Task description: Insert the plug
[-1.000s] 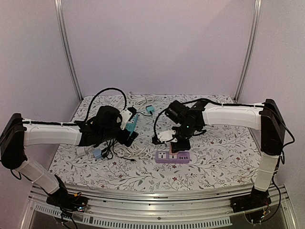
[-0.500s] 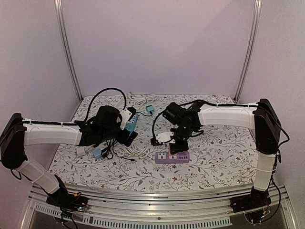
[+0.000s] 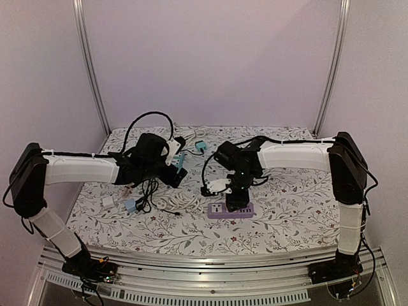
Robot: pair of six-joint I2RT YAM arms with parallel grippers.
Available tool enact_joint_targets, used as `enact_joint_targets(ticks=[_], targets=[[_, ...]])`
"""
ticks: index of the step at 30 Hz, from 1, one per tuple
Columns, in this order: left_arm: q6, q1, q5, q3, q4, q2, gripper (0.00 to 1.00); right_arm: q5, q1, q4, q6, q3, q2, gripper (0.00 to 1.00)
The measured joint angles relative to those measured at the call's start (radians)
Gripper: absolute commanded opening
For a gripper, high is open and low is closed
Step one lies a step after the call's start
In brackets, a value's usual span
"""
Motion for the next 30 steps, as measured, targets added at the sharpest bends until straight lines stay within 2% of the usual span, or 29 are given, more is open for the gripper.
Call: enact_joint_targets(ticks=[1,2,3,10,17,19,23,26,30], targets=[[0.0,0.005,0.007,0.026,-0.01,0.02,0.99,-0.005,-0.001,0.003,0.008,0.009,0.004,0.8],[0.0,0.01,0.015,0.06,-0.019,0.046,1.0,0.0,-0.002,0.007,0.013,0.015,0.004,0.93],[0.0,0.013,0.026,0.103,-0.028,0.08,0.99,-0.003,-0.002,0.006,0.02,0.016,0.004,0.98],[0.016,0.045,0.101,0.403,-0.118,0.319,0.99,-0.05,-0.001,0.013,0.046,0.041,-0.01,0.99],[-0.014,0.156,0.21,0.936,-0.332,0.685,0.99,-0.109,-0.005,0.056,0.06,0.037,-0.182,0.99],[-0.015,0.173,0.237,1.027,-0.385,0.758,0.93,-0.117,-0.012,0.084,0.066,0.015,-0.244,0.99],[0.013,0.2,0.306,1.133,-0.478,0.853,0.68,-0.136,-0.04,0.129,0.092,-0.052,-0.333,0.99],[0.059,0.193,0.325,1.154,-0.529,0.879,0.52,-0.138,-0.066,0.148,0.116,-0.097,-0.353,0.99],[0.128,0.187,0.329,1.189,-0.59,0.902,0.53,-0.138,-0.081,0.167,0.139,-0.147,-0.359,0.99]])
